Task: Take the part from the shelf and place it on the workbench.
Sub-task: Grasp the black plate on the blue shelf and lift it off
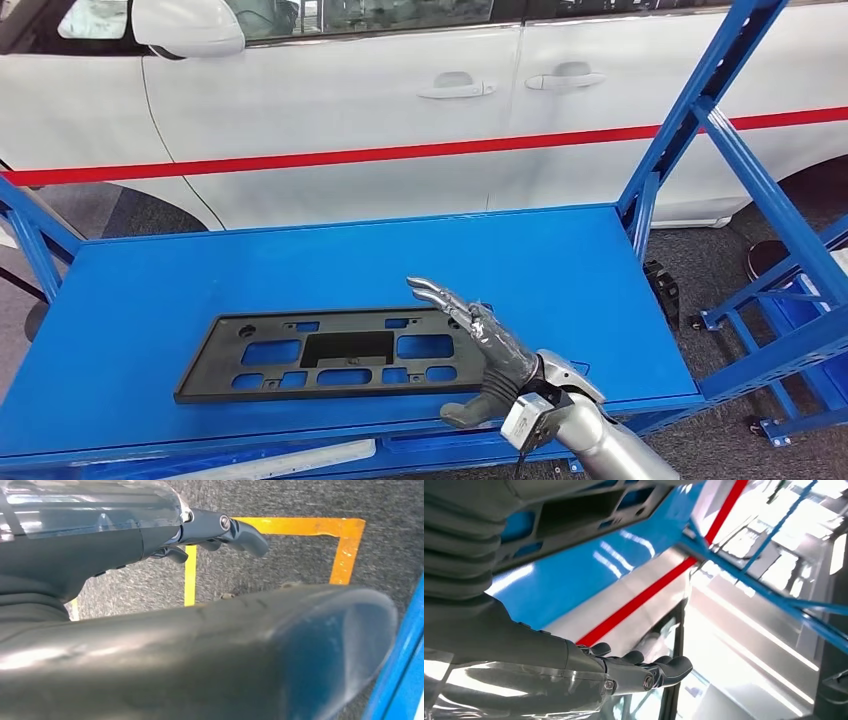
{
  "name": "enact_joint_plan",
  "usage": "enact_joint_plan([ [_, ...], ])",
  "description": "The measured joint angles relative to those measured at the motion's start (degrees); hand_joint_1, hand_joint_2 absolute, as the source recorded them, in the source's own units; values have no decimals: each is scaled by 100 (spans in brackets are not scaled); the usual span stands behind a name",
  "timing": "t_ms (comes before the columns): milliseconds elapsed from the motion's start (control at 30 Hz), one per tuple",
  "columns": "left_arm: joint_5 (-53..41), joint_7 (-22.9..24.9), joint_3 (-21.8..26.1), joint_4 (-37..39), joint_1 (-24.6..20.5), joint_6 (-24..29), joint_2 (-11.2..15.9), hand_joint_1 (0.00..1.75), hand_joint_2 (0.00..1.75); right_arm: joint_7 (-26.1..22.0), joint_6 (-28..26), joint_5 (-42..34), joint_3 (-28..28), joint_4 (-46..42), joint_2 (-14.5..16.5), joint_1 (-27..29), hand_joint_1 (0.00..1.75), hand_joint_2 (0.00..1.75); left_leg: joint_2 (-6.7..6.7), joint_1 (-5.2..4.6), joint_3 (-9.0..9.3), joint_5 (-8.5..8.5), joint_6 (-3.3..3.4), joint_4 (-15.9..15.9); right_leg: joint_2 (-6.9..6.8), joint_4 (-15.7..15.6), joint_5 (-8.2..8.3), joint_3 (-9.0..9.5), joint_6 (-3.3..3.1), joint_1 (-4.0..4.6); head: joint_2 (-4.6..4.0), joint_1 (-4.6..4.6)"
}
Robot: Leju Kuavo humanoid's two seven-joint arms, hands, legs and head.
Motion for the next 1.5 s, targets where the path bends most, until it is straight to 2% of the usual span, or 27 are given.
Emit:
enact_joint_plan([
  [33,-16,5,0,0,6,-2,2,0,0,4,-175,153,3,15,0,2,0,175,3,0,-78,3,-4,108,2,3,-7,7,-5,7,0,-1],
  [67,-30,12,1,0,9,-5,5,0,0,8,-330,295,5,25,0,2,0,175,7,0,-50,125,1,-9,7,7,-17,19,-3,10,0,-1],
  [133,-51,23,1,0,6,-14,14,0,0,10,-564,507,7,31,0,5,0,175,10,2,248,570,24,-746,18,18,-48,55,19,10,0,0],
  [200,-62,29,1,0,-6,-27,19,0,0,-36,-667,598,7,30,-1,21,0,175,13,-17,494,777,75,-1357,28,43,-80,58,61,23,0,1],
  [300,-67,33,3,0,8,-45,17,0,0,-178,-720,628,6,-2,-2,106,0,175,16,-31,548,813,193,-1482,41,61,-112,38,143,39,0,1],
  [367,-66,33,8,0,18,-58,14,0,0,-224,-744,626,-7,-93,-2,178,0,175,23,-11,573,843,251,-1520,54,194,-223,-7,210,27,0,1],
  [400,-66,33,12,0,13,-68,13,0,0,-233,-757,634,-21,-160,1,213,0,175,30,0,586,848,278,-1539,60,413,-354,-109,243,15,0,1],
  [467,-68,31,27,0,2,-84,17,0,0,-249,-766,690,-80,-291,17,317,0,175,37,2,598,833,313,-1544,61,1144,-689,-485,295,-16,0,2],
  [500,-74,30,34,0,-1,-87,19,0,0,-252,-760,725,-122,-349,26,393,0,175,37,1,605,822,321,-1544,60,1493,-791,-684,314,-31,0,2],
  [533,-84,29,40,0,-1,-90,20,0,0,-255,-750,750,-168,-398,32,474,0,175,36,0,617,808,324,-1543,60,1685,-789,-815,327,-42,0,2],
  [567,-92,31,45,0,1,-91,21,0,0,-256,-743,746,-215,-444,33,547,0,175,35,0,638,791,321,-1542,59,1640,-665,-835,332,-51,0,2],
  [600,-101,32,52,0,5,-92,21,0,0,-256,-745,723,-261,-489,33,610,0,175,35,0,668,771,313,-1542,57,1386,-451,-749,326,-56,0,2],
  [667,-122,37,80,0,7,-97,21,0,0,-257,-774,641,-347,-582,34,707,0,175,36,-10,728,724,278,-1538,47,579,-29,-410,279,-37,0,2],
  [700,-143,39,102,0,5,-102,20,0,0,-258,-793,607,-390,-624,36,752,0,175,36,-17,742,704,253,-1535,44,296,69,-287,250,-19,0,1],
  [767,-194,45,137,0,-2,-108,20,0,0,-260,-818,569,-497,-698,39,856,0,175,42,-24,751,679,192,-1539,53,105,69,-211,197,20,0,1],
  [867,-232,47,162,0,-2,-110,29,0,0,-261,-804,573,-681,-816,33,990,0,175,60,-15,737,577,104,-1455,68,35,88,-173,106,-13,0,1],
  [933,-238,47,176,0,-1,-112,37,0,0,-261,-791,577,-762,-875,16,1035,0,175,62,-2,509,268,72,-930,63,-4,94,-137,50,-33,0,1],
  [1000,-240,48,182,0,4,-114,37,0,0,-260,-783,584,-808,-900,4,1081,0,175,61,6,121,-73,49,-135,66,-1,81,-129,21,-24,0,0],
  [1033,-240,48,184,0,8,-114,38,0,0,-260,-778,589,-822,-904,4,1106,0,175,61,9,-11,-119,38,110,71,3,73,-124,18,-20,0,0],
  [1067,-240,49,187,0,11,-113,41,0,0,-260,-775,593,-833,-907,4,1125,0,175,61,10,-43,-45,32,136,80,8,64,-115,20,-19,0,-1],
  [1100,-240,49,191,0,13,-113,45,0,0,-260,-773,596,-840,-912,4,1138,0,175,62,13,46,142,32,-87,90,16,50,-98,29,-20,0,-1],
  [1133,-240,49,197,0,11,-114,50,0,0,-260,-772,598,-849,-920,4,1147,0,175,62,17,220,382,38,-481,100,29,30,-78,45,-21,0,-1],
  [1200,-242,49,215,0,2,-114,57,0,0,-260,-772,600,-869,-935,4,1157,0,175,56,13,553,677,69,-1211,115,77,-16,-65,94,2,0,0],
  [1233,-242,49,225,0,-1,-114,57,0,0,-260,-772,602,-879,-941,4,1159,0,175,52,10,628,716,91,-1388,120,96,-29,-73,119,15,0,1],
  [1367,-265,49,262,0,1,-114,56,0,0,-260,-744,798,-976,-984,33,1222,0,175,53,5,653,732,229,-1482,124,162,-87,-102,231,2,0,1],
  [1433,-286,49,275,0,-3,-114,57,0,0,-260,-706,990,-1114,-1046,64,1358,0,175,60,26,664,754,293,-1518,112,574,-352,-281,293,-13,0,1],
  [1500,-297,53,282,0,5,-114,58,0,0,-260,-697,1140,-1280,-1123,77,1581,0,175,59,22,660,752,321,-1521,104,1333,-706,-650,340,-25,0,2],
])
